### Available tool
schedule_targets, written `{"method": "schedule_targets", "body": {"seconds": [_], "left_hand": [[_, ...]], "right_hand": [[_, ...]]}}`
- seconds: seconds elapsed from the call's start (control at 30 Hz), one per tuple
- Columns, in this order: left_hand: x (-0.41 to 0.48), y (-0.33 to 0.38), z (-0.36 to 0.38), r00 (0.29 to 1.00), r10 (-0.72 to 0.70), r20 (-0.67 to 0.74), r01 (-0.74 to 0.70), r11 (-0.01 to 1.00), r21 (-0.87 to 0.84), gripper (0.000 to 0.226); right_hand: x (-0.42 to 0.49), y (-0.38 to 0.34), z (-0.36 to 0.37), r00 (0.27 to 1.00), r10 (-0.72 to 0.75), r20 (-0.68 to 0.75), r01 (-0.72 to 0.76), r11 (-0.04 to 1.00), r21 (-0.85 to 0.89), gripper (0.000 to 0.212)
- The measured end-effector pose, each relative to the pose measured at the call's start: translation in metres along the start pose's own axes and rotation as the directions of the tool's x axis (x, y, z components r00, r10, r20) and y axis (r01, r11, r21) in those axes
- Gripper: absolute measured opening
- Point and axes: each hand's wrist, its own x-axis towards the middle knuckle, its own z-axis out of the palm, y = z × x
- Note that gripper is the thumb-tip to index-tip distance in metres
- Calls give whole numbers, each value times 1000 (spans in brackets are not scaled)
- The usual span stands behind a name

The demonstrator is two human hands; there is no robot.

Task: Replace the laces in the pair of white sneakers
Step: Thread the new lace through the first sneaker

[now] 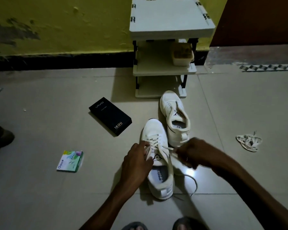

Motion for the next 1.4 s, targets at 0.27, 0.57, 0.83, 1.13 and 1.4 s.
{"method": "schedule_targets", "body": {"seconds": [0.27,0.57,0.83,1.13,1.4], "left_hand": [[-7,6,-2,994,62,-95,-51,992,111,40],[-3,5,-3,995,87,-47,-84,994,63,27],[25,31,-17,959,283,-4,-283,958,-46,16],[55,67,-74,935,177,-307,-281,899,-337,6],[28,49,-41,969,21,246,151,740,-656,19]], "right_hand": [[17,16,15,984,-171,-59,106,808,-579,21],[44,2,33,951,-297,-88,185,772,-608,29],[-20,-49,-20,922,-354,-159,324,927,-187,40],[-18,-24,-27,964,-262,41,244,812,-530,29],[1,-29,-3,950,-236,-204,254,965,63,27]]}}
